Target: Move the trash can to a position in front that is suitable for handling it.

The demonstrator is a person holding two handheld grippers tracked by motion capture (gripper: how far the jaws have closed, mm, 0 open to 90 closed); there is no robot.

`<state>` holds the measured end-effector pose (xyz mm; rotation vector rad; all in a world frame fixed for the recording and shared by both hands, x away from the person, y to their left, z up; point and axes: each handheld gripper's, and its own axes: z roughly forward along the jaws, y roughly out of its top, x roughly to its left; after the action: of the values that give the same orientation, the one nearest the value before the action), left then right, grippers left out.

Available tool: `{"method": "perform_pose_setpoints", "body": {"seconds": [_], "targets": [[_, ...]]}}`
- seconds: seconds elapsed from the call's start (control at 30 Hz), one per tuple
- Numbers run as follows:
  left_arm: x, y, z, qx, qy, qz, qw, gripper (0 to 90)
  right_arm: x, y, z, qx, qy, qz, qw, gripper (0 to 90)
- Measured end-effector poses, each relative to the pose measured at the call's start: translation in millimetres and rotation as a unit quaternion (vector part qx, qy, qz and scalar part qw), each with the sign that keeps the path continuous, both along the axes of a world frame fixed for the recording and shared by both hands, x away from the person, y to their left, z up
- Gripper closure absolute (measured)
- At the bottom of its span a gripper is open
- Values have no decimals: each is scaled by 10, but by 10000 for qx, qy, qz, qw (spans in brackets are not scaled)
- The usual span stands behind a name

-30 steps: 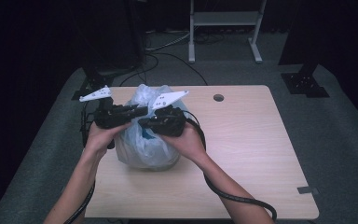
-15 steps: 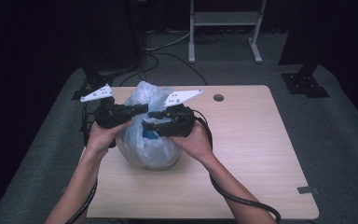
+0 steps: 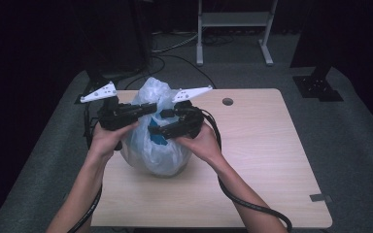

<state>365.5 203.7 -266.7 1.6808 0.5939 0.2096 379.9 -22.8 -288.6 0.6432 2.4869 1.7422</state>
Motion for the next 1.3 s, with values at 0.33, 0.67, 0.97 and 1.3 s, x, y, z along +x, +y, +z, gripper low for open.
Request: {"method": "perform_pose_setpoints", "body": {"seconds": [0.33,0.67,0.97,1.3], "targets": [[-13,-126,-4,43,-22,-150,9999,897,24,128,22,-99,45,134,9999,210],[-7,-170,-21,28,-13,-187,9998,896,25,175,52,-226,-31,-7,9997,395],[4,-125,-23,-129,42,-260,9996,887,26,158,56,-183,-63,-141,9997,742],[-60,5,-3,-196,-44,-276,9994,687,143,25,10,127,483,41,9987,867]]}}
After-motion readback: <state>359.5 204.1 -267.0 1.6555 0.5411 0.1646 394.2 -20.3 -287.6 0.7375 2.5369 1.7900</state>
